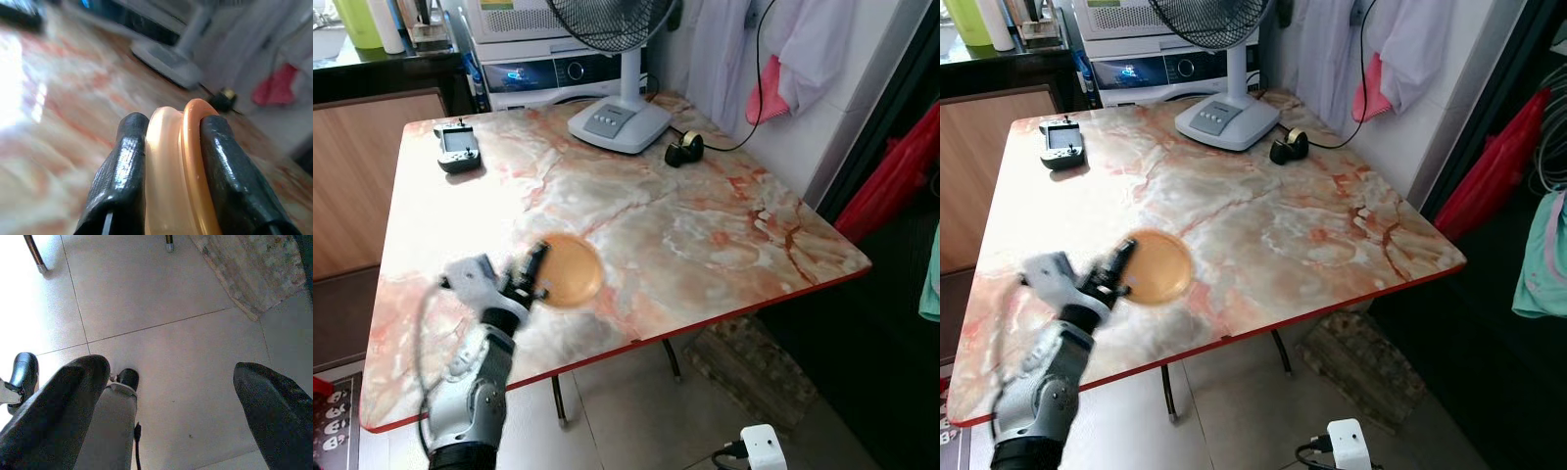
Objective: Restocking fridge
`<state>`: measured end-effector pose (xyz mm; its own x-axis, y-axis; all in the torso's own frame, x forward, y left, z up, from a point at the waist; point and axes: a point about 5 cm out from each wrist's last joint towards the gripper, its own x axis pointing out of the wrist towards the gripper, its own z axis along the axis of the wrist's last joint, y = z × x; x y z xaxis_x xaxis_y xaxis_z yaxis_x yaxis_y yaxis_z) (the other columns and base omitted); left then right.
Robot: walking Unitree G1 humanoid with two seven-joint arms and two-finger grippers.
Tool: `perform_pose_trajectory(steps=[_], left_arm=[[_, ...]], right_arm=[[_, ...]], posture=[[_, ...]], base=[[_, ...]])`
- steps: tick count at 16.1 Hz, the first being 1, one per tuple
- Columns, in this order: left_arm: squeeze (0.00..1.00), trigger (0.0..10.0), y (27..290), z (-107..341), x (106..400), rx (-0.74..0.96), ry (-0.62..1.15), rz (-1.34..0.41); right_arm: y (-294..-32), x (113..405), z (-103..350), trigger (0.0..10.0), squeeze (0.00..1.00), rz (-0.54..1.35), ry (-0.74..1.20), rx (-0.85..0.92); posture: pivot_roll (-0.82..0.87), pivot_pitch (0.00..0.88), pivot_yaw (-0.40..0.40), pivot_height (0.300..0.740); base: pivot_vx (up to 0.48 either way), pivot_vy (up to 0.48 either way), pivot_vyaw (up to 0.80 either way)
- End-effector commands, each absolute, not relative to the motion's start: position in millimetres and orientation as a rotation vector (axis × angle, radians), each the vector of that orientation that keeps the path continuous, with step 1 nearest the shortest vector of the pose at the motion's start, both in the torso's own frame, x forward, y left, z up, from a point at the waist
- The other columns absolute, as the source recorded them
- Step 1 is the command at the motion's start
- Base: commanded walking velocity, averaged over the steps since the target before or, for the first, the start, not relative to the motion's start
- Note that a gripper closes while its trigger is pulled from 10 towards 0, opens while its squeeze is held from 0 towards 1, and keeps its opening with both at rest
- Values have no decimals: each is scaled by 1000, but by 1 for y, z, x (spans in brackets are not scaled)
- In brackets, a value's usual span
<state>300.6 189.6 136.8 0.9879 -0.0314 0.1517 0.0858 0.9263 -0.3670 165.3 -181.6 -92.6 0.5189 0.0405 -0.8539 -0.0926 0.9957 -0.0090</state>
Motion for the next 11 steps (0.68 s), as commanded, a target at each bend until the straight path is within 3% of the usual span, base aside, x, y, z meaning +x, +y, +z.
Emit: perform_pose_trajectory(steps=[1, 7, 11], left_arm=[[0, 10000, 191, 154, 303, -281, -208, -47], [0, 10000, 192, 166, 296, 242, -252, 20], [0, 10000, 198, 170, 294, 290, -276, 75]], right_arm=[[-182, 162, -94, 10000, 0, 82, 1030, -61], [-183, 164, -93, 10000, 0, 58, 1018, -46], [-181, 164, -93, 10000, 0, 47, 1012, -32]], posture=[[83, 0, -52, 740], [88, 0, -39, 740], [86, 0, -29, 740]], base=[[0, 0, 0], [0, 0, 0], [0, 0, 0]])
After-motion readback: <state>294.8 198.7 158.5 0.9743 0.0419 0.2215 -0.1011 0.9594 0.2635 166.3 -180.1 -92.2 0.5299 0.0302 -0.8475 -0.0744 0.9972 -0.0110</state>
